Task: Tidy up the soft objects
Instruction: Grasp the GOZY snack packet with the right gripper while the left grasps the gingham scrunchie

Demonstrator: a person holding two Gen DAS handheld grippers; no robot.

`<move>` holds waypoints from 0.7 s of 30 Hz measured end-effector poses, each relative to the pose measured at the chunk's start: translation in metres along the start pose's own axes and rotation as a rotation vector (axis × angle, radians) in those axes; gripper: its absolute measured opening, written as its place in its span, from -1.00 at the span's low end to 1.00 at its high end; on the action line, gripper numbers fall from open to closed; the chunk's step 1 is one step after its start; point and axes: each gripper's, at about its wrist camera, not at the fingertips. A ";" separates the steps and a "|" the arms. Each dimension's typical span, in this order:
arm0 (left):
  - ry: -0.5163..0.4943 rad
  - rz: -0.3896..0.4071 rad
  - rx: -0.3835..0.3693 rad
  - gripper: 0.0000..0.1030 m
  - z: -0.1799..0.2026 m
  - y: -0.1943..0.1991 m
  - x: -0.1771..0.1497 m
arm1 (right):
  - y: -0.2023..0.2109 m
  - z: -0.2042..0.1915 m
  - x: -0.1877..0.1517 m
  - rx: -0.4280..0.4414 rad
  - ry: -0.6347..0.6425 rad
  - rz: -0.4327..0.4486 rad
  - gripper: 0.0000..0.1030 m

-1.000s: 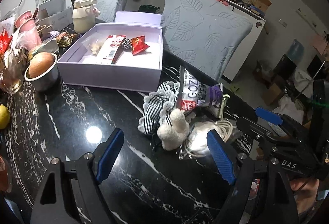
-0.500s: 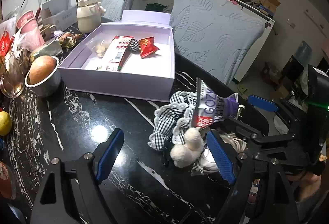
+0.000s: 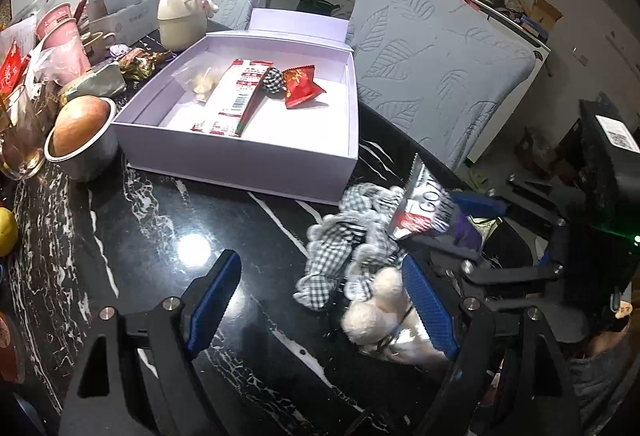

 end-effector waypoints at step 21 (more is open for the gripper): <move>-0.145 -0.147 -0.064 0.61 0.029 -0.073 0.001 | 0.078 0.060 -0.025 -0.132 -0.412 0.143 -0.42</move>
Point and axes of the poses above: each gripper's, at about its wrist camera, not at the fingertips, and y roughly against the way its jaws point, z to its right, x to its top, and after that the axes turned 11 degrees about z, right-handed
